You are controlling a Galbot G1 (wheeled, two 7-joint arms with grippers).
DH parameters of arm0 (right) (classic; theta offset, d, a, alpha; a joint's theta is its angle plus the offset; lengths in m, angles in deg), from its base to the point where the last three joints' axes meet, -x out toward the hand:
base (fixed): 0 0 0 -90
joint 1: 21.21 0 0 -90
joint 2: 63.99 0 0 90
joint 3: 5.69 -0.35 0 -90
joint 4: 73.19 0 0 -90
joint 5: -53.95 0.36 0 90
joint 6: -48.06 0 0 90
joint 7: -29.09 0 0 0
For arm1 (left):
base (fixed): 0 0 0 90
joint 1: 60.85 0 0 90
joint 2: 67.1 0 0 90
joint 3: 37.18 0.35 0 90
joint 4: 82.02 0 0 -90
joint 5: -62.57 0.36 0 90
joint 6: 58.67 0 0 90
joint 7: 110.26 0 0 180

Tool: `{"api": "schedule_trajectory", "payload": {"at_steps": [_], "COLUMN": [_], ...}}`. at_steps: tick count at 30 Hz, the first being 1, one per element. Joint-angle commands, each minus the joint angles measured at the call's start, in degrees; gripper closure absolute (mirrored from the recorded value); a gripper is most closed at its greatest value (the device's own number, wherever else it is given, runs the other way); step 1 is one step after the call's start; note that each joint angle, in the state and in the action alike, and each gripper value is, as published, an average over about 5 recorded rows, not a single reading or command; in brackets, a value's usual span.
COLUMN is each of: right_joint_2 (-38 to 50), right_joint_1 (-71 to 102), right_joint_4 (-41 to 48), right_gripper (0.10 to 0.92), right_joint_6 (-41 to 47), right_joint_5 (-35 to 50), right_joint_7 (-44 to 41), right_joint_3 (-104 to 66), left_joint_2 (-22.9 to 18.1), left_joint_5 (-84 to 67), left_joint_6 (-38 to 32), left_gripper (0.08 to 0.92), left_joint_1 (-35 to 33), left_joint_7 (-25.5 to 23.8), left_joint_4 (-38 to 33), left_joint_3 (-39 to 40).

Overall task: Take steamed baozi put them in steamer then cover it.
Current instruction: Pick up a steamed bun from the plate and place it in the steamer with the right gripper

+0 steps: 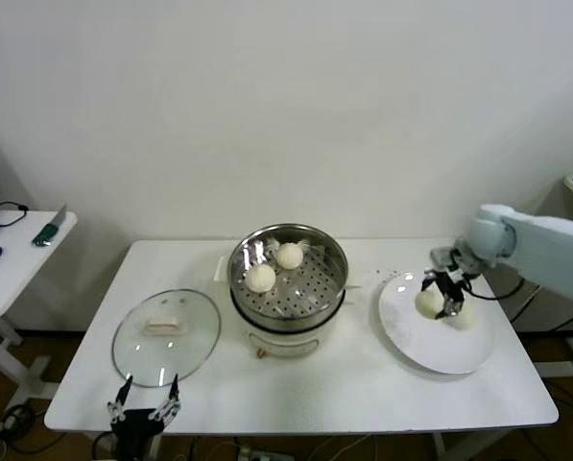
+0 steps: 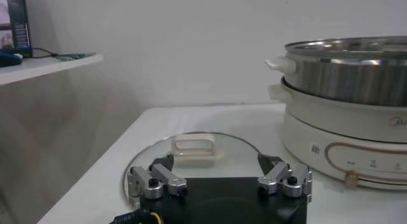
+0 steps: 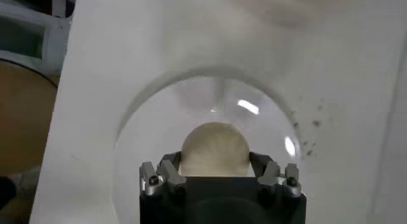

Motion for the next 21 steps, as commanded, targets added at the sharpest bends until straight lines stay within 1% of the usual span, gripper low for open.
{"api": "schedule_trajectory", "payload": {"at_steps": [1, 6, 11, 15, 21], "right_joint_2": [-8.3, -13.4, -17.9, -21.6, -27.5], "right_joint_1": [-22.0, -26.1, -23.6, -16.4, -7.3], "right_joint_4": [-4.7, -12.2, -19.2, -18.9, -14.6], "right_gripper": [0.304, 0.304, 0.304, 0.304, 0.304], "right_joint_6": [-12.4, -17.2, -18.9, -19.5, -20.6], "right_joint_5": [6.3, 6.8, 1.8, -6.0, -15.9], "right_joint_7": [-2.5, -1.9, 0.2, 2.3, 5.9], "right_joint_3": [7.8, 5.9, 3.3, 0.6, -1.3], "left_joint_2": [0.0, -0.1, -0.3, -0.5, -0.6], "left_joint_5": [0.2, 0.5, 0.6, 0.5, 0.6], "left_joint_6": [0.0, -0.1, -0.2, -0.3, -0.7], "left_gripper": [0.177, 0.177, 0.177, 0.177, 0.177], "left_joint_1": [-0.2, -0.6, -1.0, -1.5, -2.3], "left_joint_7": [0.0, 0.0, 0.0, 0.0, 0.1], "left_joint_4": [-0.2, -0.4, -0.8, -1.3, -1.3], "left_joint_3": [0.4, 0.6, 0.5, 0.5, 0.4]}}
